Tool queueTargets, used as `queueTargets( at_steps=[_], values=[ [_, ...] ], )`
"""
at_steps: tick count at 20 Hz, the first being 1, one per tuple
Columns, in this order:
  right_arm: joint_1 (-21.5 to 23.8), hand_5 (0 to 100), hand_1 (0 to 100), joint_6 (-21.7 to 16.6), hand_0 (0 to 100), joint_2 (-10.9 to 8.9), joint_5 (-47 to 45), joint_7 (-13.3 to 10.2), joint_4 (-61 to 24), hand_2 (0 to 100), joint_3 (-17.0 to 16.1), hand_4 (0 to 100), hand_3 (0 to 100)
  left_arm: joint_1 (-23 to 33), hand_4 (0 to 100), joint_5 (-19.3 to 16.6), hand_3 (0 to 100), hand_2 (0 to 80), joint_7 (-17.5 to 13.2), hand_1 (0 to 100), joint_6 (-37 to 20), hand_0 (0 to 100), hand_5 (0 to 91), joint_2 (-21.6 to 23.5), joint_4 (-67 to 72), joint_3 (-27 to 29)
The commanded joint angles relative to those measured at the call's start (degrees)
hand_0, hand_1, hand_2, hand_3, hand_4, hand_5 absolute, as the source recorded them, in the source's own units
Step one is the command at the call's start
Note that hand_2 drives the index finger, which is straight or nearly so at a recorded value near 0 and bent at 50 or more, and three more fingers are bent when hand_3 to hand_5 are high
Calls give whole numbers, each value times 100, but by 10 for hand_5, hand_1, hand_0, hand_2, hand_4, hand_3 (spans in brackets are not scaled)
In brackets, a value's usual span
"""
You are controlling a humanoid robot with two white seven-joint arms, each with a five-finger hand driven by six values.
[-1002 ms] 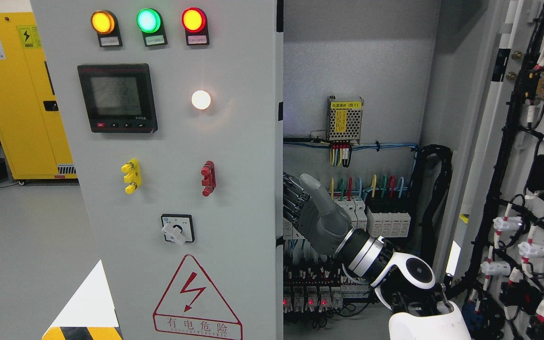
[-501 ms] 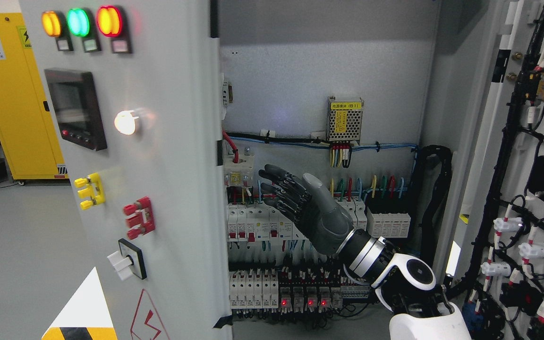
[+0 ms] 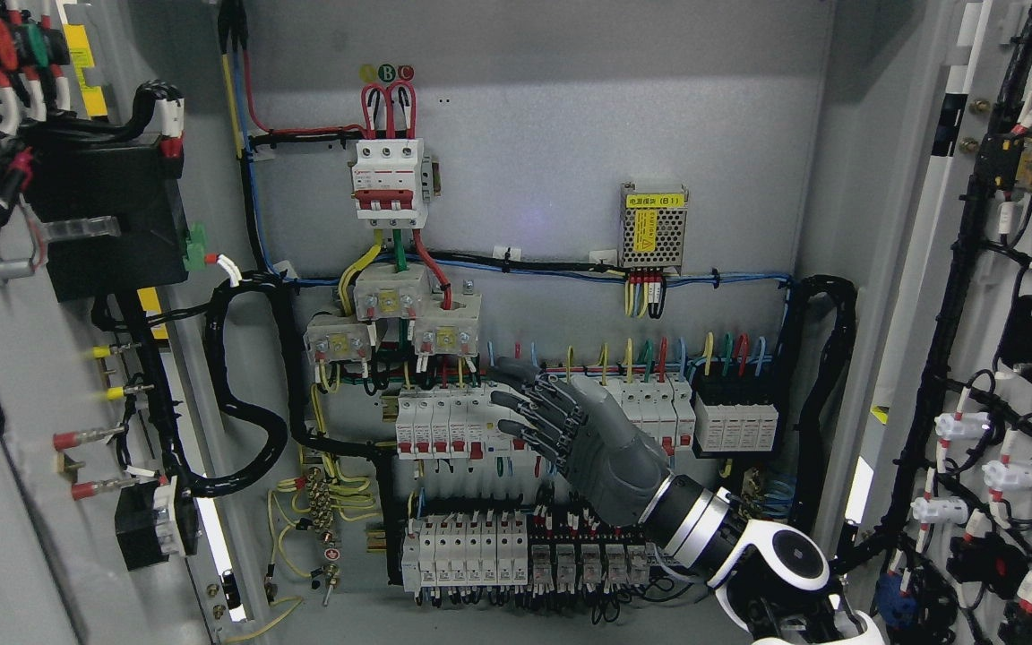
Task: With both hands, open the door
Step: 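Swing the lamp door outward open with the right hand, then lower the right hand away from the opened cabinet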
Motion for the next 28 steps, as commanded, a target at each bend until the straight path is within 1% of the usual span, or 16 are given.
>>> queueTargets(
  at_steps=[1,3,7,9,10,13,16,21,23,25,28],
  values=[
    [269,0,97,12,217,-386,-248,-3,-492,0,777,0,0,0,0,0,80,0,-2,0,2,0,0,-1,88,0],
    [313,0,97,12,217,-386,-239,-3,-598,0,1049,0,0,0,0,0,80,0,-2,0,2,0,0,-1,88,0],
    [436,0,97,21,217,-403,-257,6,-774,0,1427,0,0,0,0,0,80,0,-2,0,2,0,0,-1,88,0],
    [533,0,99,21,216,-569,-257,6,-879,0,1673,0,0,0,0,0,79,0,-2,0,2,0,0,-1,88,0],
    [568,0,99,21,216,-605,-257,6,-932,0,1814,0,0,0,0,0,79,0,-2,0,2,0,0,-1,88,0],
    [665,0,99,21,217,-597,-257,6,-1090,0,2096,0,0,0,0,0,80,0,-2,0,2,0,0,-1,88,0],
    [700,0,100,30,216,-553,-257,6,-1143,0,2456,0,0,0,0,0,80,0,-2,0,2,0,0,-1,88,0],
    [700,0,103,30,216,-360,-239,-3,-1117,0,2842,0,0,0,0,0,80,0,-2,0,2,0,0,-1,88,0],
    [709,0,103,30,216,-246,-213,-12,-1126,0,3019,0,0,0,0,0,79,0,-2,0,2,0,0,-1,88,0],
    [726,0,102,30,216,-9,-186,-29,-1117,0,3080,0,0,0,0,0,80,0,-2,0,2,0,0,-1,88,0],
    [744,0,101,39,217,220,-169,-38,-1100,0,3195,0,0,0,0,0,79,0,-2,0,2,0,0,-1,88,0]
  ],
)
